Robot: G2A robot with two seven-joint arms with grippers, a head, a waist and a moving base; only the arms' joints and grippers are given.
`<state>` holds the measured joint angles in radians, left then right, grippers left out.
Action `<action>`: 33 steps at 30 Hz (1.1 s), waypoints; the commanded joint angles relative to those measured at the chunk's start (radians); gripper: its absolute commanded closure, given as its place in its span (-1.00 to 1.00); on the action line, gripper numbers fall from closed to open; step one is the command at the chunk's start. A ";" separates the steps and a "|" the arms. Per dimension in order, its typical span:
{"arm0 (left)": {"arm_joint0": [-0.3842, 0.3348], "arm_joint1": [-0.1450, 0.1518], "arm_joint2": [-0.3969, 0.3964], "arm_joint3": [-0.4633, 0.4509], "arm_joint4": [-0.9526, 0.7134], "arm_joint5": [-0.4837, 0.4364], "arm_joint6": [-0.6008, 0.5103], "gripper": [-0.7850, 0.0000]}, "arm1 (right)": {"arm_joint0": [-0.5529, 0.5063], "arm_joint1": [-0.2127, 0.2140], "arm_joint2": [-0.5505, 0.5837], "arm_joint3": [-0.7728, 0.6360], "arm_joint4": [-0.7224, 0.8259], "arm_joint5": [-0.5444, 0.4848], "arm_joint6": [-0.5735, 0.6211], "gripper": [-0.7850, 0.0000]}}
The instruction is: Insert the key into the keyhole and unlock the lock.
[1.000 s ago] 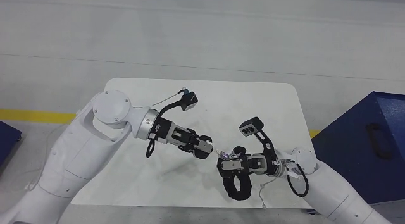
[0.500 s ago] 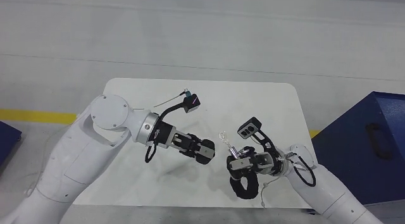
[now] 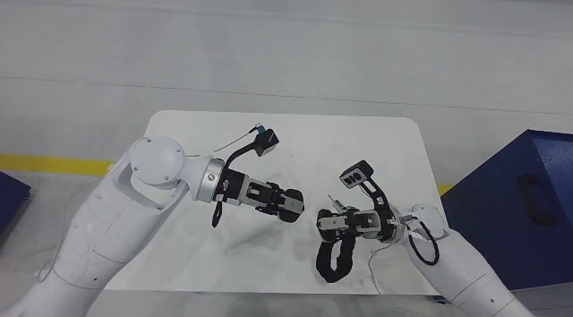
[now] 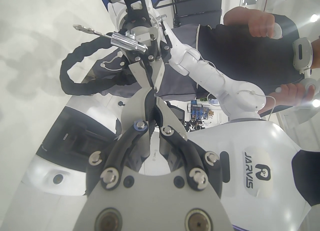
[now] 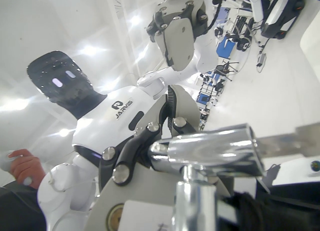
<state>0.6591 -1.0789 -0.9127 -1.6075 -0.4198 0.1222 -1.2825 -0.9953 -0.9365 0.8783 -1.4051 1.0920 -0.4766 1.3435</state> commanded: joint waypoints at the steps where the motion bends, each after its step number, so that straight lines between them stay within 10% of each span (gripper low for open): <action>1: 0.001 -0.001 0.007 -0.002 0.008 0.006 0.005 1.00 | 0.000 -0.002 0.009 0.012 -0.041 -0.021 -0.023 1.00; 12: 0.007 -0.007 0.017 0.022 -0.001 0.011 0.043 0.95 | -0.029 -0.010 0.059 -0.047 -0.294 -0.158 -0.185 1.00; 14: 0.008 -0.007 0.014 0.021 0.005 0.016 0.050 0.40 | -0.026 -0.011 0.061 -0.045 -0.306 -0.163 -0.191 1.00; 16: 0.008 -0.007 0.014 0.021 0.005 0.016 0.050 -0.99 | -0.026 -0.011 0.061 -0.045 -0.306 -0.163 -0.191 1.00; 33: -0.036 -0.032 0.028 0.120 -0.102 0.154 0.166 -1.00 | -0.105 -0.005 0.080 -0.191 -0.467 -0.208 -0.208 1.00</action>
<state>0.6334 -1.1070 -0.8977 -1.5073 -0.5126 0.2336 -1.1154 -1.0980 -0.9418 0.9569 -1.5939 0.6142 -0.6866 1.1334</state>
